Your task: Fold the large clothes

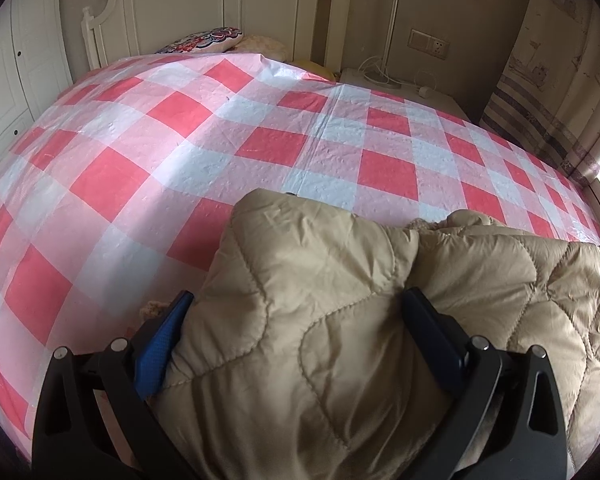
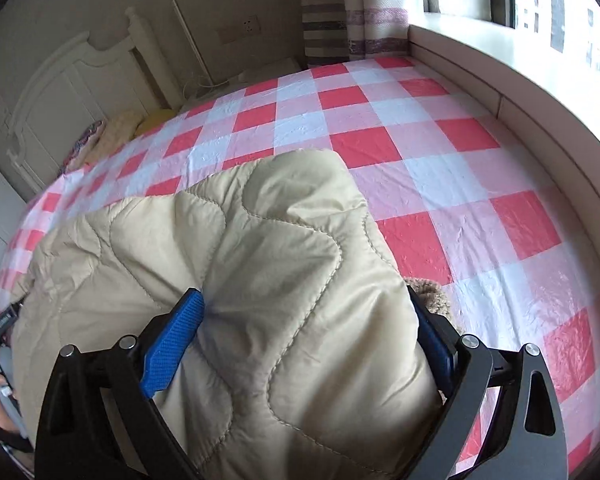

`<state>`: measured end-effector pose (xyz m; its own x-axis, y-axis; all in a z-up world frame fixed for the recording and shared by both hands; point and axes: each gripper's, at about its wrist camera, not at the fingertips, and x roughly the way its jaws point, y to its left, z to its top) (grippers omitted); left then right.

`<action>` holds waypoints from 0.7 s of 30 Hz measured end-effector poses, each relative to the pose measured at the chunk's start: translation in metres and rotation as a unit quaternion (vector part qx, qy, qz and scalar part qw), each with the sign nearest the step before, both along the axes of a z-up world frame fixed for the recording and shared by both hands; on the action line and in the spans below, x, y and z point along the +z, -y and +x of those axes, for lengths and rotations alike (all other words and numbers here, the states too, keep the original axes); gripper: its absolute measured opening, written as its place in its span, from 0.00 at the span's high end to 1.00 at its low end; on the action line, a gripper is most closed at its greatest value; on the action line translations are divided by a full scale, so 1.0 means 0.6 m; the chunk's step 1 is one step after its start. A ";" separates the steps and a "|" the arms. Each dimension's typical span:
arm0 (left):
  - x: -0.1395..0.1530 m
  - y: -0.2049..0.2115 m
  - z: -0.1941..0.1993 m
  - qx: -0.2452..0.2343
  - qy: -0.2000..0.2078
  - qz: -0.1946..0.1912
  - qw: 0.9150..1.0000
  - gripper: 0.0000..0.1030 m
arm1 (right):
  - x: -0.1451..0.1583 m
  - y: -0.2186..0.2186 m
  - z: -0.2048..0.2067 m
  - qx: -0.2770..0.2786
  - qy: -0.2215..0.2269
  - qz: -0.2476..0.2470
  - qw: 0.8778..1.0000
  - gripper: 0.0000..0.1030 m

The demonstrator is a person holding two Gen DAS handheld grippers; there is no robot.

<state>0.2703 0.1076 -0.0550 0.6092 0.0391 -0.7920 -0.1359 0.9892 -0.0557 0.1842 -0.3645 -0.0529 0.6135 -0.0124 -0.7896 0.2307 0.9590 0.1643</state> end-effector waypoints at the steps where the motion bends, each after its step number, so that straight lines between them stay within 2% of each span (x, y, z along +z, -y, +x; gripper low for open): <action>1: 0.000 0.000 0.000 0.000 0.000 0.000 1.000 0.02 | 0.001 -0.008 -0.001 0.000 0.003 -0.010 1.000 0.11; 4: 0.001 -0.002 -0.001 0.000 0.001 -0.006 1.000 0.02 | 0.003 -0.010 -0.008 0.004 0.015 0.002 1.000 0.11; 6: 0.005 -0.003 -0.003 0.002 0.002 -0.008 1.000 0.02 | 0.017 -0.002 -0.026 -0.019 0.030 0.012 0.999 0.11; 8: 0.025 0.002 -0.019 0.009 0.025 0.015 1.000 0.02 | 0.048 -0.004 -0.048 -0.027 0.061 -0.001 0.998 0.10; 10: 0.058 0.018 -0.049 0.019 0.069 0.044 0.996 0.02 | 0.092 -0.042 -0.078 0.008 0.108 -0.029 0.994 0.09; 11: 0.077 0.033 -0.069 0.012 0.095 0.044 0.994 0.02 | 0.106 -0.062 -0.086 0.028 0.119 -0.043 0.992 0.09; 13: 0.101 0.064 -0.097 -0.023 0.119 0.027 0.992 0.02 | 0.133 -0.124 -0.105 0.082 0.138 -0.078 0.984 0.09; 14: 0.114 0.094 -0.119 -0.056 0.135 0.021 0.989 0.02 | 0.139 -0.148 -0.110 0.105 0.142 -0.089 0.980 0.07; 16: 0.117 0.135 -0.145 -0.090 0.152 0.034 0.984 0.02 | 0.132 -0.206 -0.121 0.160 0.142 -0.116 0.970 0.05; 17: 0.104 0.163 -0.155 -0.112 0.149 0.048 0.981 0.02 | 0.117 -0.230 -0.118 0.179 0.126 -0.134 0.966 0.05; 18: 0.087 0.180 -0.155 -0.126 0.135 0.061 0.981 0.02 | 0.095 -0.251 -0.112 0.193 0.101 -0.156 0.963 0.05; 19: 0.056 0.202 -0.147 -0.139 0.103 0.086 0.981 0.02 | 0.058 -0.271 -0.100 0.205 0.063 -0.184 0.959 0.05; 20: 0.027 0.215 -0.138 -0.143 0.081 0.108 0.981 0.02 | 0.026 -0.279 -0.092 0.212 0.046 -0.195 0.956 0.05; 21: 0.022 0.214 -0.139 -0.141 0.087 0.109 0.980 0.02 | 0.008 -0.274 -0.093 0.212 0.063 -0.185 0.958 0.04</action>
<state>0.1868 -0.0210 -0.0418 0.7449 0.0066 -0.6672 0.1376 0.9769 0.1633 0.1286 -0.2000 -0.0480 0.7157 -0.0051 -0.6984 -0.1915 0.9602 -0.2033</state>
